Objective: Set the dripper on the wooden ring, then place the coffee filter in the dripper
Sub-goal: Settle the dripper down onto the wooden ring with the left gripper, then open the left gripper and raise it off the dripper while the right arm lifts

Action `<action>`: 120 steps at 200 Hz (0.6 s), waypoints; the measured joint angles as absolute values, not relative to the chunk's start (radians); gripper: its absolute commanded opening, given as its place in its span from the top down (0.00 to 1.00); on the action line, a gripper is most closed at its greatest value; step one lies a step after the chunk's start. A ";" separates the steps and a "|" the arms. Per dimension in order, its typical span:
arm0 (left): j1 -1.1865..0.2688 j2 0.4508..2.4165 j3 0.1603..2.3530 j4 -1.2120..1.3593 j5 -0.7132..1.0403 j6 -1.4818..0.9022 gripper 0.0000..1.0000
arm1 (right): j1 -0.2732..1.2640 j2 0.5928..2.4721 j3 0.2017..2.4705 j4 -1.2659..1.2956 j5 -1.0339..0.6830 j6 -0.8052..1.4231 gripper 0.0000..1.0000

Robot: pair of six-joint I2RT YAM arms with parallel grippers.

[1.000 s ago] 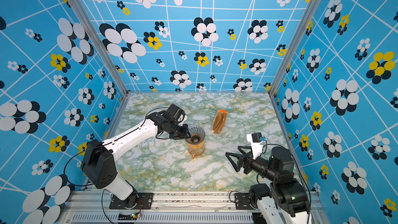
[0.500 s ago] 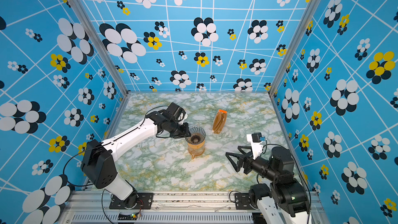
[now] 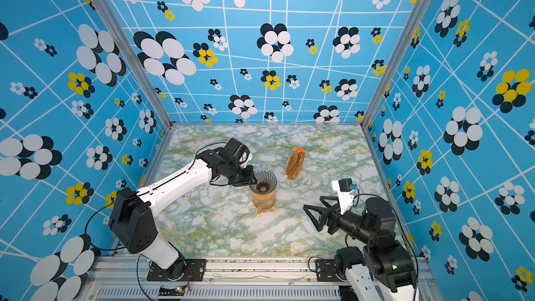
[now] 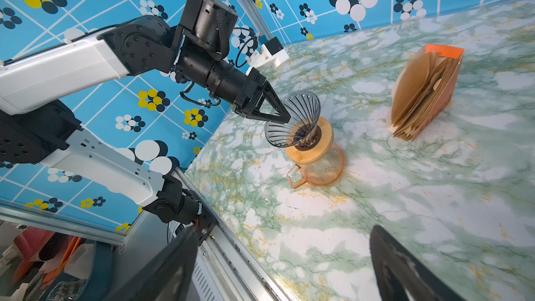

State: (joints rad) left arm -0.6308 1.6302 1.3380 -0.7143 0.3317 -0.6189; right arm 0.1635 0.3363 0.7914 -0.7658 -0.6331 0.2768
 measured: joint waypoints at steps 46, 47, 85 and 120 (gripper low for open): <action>-0.631 1.608 1.340 -0.737 0.314 -0.616 0.65 | 0.163 0.335 0.791 -0.765 -0.622 0.277 0.06; -0.631 1.607 1.340 -0.738 0.313 -0.616 0.65 | 0.163 0.335 0.791 -0.766 -0.622 0.277 0.06; -0.630 1.533 1.361 -0.775 0.271 -0.607 0.61 | 0.163 0.340 0.791 -0.766 -0.605 0.277 0.08; -0.630 1.464 1.402 -0.810 0.242 -0.574 0.60 | 0.163 0.367 0.792 -0.770 -0.535 0.278 0.10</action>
State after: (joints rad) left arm -0.6304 1.4639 1.4025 -0.8101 0.2424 -0.5739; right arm 0.1635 0.3672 0.7918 -0.7700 -0.5350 0.2783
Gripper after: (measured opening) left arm 0.403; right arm 0.906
